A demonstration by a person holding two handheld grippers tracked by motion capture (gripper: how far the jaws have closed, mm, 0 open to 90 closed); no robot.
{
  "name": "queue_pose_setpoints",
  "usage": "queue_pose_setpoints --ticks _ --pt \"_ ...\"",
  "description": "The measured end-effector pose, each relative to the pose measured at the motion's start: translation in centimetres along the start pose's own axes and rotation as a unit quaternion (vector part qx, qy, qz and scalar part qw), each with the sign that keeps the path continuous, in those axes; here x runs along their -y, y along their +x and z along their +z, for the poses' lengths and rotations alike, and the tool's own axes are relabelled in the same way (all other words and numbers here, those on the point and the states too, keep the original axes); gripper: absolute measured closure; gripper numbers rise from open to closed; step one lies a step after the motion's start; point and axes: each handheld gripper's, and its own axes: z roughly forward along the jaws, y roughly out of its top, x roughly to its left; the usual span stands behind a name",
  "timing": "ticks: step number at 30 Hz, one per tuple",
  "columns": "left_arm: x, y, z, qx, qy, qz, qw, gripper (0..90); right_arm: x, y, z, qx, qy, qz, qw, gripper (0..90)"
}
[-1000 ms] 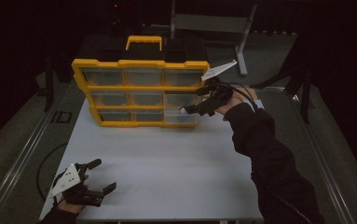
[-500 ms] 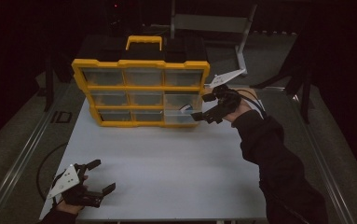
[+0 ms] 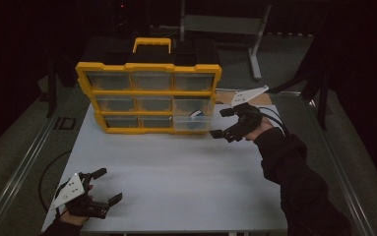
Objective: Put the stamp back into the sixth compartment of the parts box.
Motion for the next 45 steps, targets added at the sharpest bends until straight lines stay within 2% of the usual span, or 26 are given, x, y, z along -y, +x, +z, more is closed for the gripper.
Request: queue_pose_setpoints --ticks 9,17,18,23,26,39,45 --pt "0.0 0.0 0.0 0.001 0.0 0.0 1.0 0.4 2.0 0.4 0.3 0.005 0.001 0.0 1.0 8.5" --pt "0.0 0.0 0.0 0.002 -0.001 0.0 1.0 0.4 3.8 1.0 0.9 -0.006 -0.002 -0.003 1.0 8.5" --pt "0.0 0.0 0.0 0.002 -0.001 0.0 1.0 0.5 4.5 1.1 1.0 -0.009 -0.007 -0.001 0.9999 8.5" --pt "0.0 0.0 0.0 0.002 -0.001 0.001 1.0 0.4 6.0 1.5 1.2 -0.014 -0.018 0.0 0.9997 8.5" --pt "0.0 0.0 0.0 0.003 -0.001 0.0 1.0 0.5 6.9 1.6 1.4 -0.013 -0.013 0.001 0.9998 8.5" --pt "0.0 0.0 0.0 0.004 0.0 0.001 1.0 0.5 10.8 2.2 1.8 -0.013 -0.028 0.007 0.9995 8.5" --pt "0.0 -0.1 0.0 0.006 -0.001 0.001 1.0 0.5 12.8 2.6 2.4 -0.017 -0.015 0.009 0.9997 8.5"
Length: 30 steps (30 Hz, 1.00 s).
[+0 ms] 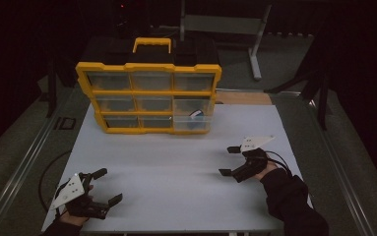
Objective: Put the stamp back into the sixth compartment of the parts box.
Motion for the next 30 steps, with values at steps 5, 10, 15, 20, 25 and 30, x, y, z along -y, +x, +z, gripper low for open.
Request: queue_pose_setpoints --ticks 5,10,15,20,25,30 --pt "0.0 0.0 0.0 0.0 0.0 0.0 1.0 0.5 1.4 0.3 0.2 0.001 -0.005 0.001 1.0 8.4" --pt "0.0 0.0 0.0 0.0 0.002 0.001 1.0 0.5 2.6 0.6 0.1 -0.001 -0.012 0.0 0.9999 8.4" --pt "0.0 0.0 0.0 0.0 0.0 0.0 1.0 0.4 3.8 1.0 -0.3 0.007 -0.023 -0.002 0.9997 8.4" --pt "0.0 0.0 0.0 0.0 0.0 0.0 1.0 0.5 5.0 1.2 -0.7 0.013 -0.022 0.001 0.9997 8.4" --pt "0.0 0.0 0.0 0.0 0.001 0.0 1.0 0.5 5.8 1.2 -1.4 0.022 -0.026 0.005 0.9994 8.4" --pt "0.0 0.0 0.0 0.0 0.0 0.0 1.0 0.5 6.5 1.4 -1.9 0.035 -0.029 0.016 0.9988 8.4"
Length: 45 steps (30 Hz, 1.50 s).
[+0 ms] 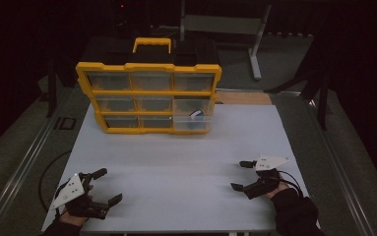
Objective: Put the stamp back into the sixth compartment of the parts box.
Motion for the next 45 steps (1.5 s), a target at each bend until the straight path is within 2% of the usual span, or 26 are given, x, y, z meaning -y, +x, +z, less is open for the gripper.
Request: queue_pose_setpoints --ticks 12,15,18,27,45 --pt "0.0 0.0 0.0 0.001 0.0 0.0 1.0 0.4 1.5 0.7 -1.1 0.041 -0.001 0.022 0.9989 8.4" --pt "0.0 0.0 0.1 0.001 0.002 0.001 1.0 0.4 2.1 0.7 -1.4 0.059 -0.001 0.026 0.998 8.4" --pt "0.1 0.0 0.1 0.001 0.004 0.002 1.0 0.5 2.1 0.6 -1.7 0.072 -0.014 0.028 0.9969 8.4" --pt "0.1 0.0 0.1 0.001 0.004 0.001 1.0 0.5 1.7 0.6 -1.8 0.079 -0.019 0.017 0.9966 8.4" --pt "0.1 0.0 0.1 0.002 0.003 -0.001 1.0 0.4 1.6 0.7 -1.8 0.067 -0.038 0.036 0.9964 8.5"
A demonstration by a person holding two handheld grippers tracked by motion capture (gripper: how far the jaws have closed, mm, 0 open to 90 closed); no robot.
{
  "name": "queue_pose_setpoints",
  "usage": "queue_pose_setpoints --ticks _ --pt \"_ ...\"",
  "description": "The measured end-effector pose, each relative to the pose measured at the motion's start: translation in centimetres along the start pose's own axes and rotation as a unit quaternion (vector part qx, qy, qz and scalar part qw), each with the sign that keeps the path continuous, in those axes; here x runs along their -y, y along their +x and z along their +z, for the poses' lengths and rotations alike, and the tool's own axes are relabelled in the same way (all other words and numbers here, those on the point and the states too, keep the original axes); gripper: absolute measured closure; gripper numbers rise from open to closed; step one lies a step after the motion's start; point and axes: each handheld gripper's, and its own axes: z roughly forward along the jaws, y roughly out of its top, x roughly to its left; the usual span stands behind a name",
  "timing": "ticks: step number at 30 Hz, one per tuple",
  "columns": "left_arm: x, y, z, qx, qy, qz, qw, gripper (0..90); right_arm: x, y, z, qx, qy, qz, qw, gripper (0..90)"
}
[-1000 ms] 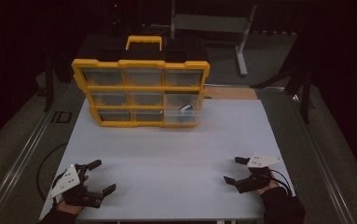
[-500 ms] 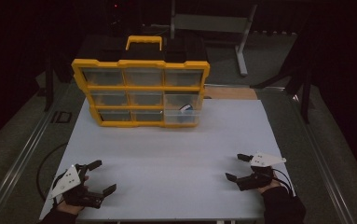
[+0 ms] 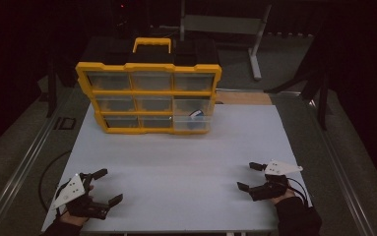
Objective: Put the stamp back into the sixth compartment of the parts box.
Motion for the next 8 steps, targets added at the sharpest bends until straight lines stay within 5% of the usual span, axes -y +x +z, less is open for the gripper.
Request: queue_pose_setpoints --ticks 8 --pt "0.01 0.05 0.01 0.0 0.0 0.0 1.0 0.4 0.01 0.08 0.16 -0.006 -0.001 0.002 1.0 8.4"
